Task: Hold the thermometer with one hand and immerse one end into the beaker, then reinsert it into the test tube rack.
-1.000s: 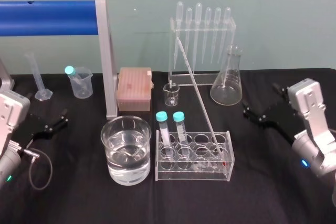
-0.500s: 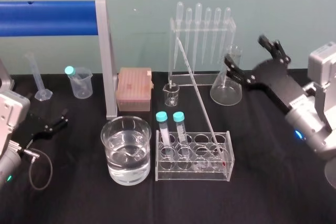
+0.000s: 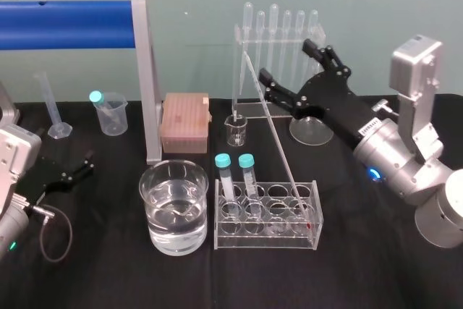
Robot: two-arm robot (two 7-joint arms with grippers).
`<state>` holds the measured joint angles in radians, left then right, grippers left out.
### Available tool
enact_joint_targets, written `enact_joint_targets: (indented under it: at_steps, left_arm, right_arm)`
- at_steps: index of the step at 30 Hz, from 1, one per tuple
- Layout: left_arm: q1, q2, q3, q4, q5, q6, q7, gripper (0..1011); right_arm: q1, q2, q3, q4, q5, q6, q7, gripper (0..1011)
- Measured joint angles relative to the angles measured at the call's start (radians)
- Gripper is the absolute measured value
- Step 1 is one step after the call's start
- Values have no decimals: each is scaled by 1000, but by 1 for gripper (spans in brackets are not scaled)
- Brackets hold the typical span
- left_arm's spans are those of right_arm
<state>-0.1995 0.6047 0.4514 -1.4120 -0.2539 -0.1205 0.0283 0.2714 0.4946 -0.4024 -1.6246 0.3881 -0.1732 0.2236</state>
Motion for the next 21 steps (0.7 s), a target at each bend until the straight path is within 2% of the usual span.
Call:
enact_joint_targets:
  at_steps: [8,13,21]
  left_arm:
    - [0,0,0,0,0,0,0,1008]
    - [0,0,0,0,0,0,0,1008]
    - [0,0,0,0,0,0,0,1008]
  right_arm:
    - [40,-24,-5,18,27,132,39,1003]
    - [57,-38,-5,34,33,183,56,1003]
    - [78,-64,-7,70,23,228,74,1003]
